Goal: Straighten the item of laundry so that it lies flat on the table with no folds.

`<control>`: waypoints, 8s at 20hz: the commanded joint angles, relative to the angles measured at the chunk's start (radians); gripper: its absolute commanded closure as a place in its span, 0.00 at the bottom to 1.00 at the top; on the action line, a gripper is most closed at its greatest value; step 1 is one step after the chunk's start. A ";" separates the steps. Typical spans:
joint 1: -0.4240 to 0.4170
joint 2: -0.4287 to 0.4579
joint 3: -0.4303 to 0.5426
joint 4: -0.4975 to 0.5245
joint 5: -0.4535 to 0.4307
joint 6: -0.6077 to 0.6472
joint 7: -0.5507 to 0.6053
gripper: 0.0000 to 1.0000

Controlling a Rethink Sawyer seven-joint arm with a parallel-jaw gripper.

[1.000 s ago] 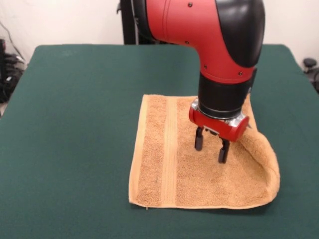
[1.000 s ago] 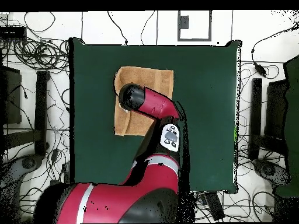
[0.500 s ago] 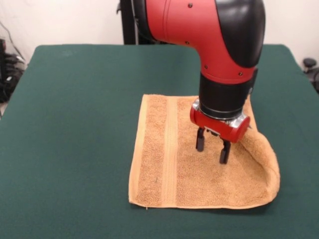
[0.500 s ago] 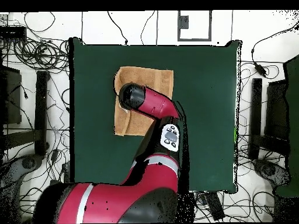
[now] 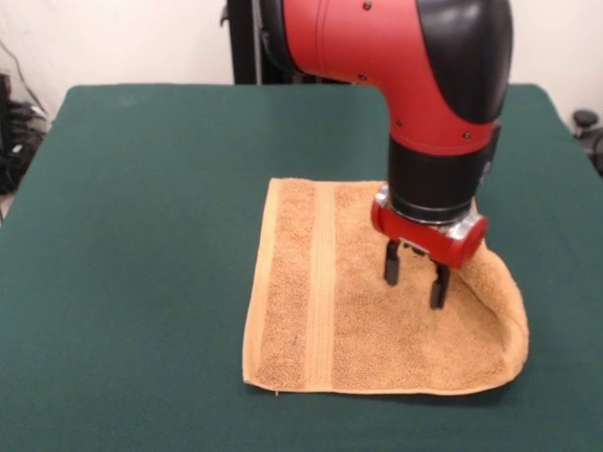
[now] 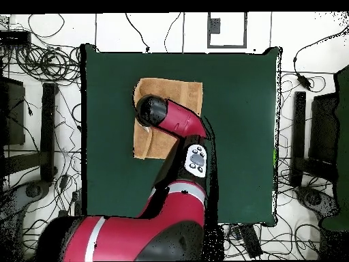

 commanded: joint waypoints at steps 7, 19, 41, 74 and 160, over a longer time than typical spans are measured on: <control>0.093 -0.076 -0.012 -0.063 0.037 0.263 0.319 0.00; 0.144 -0.071 -0.133 -0.047 -0.001 0.318 0.320 0.00; -0.041 -0.013 0.158 -0.026 -0.135 -0.067 -0.133 0.00; -0.065 -0.036 -0.040 -0.025 -0.177 0.140 0.307 0.00; -0.007 0.125 0.128 -0.201 0.055 0.094 0.254 0.00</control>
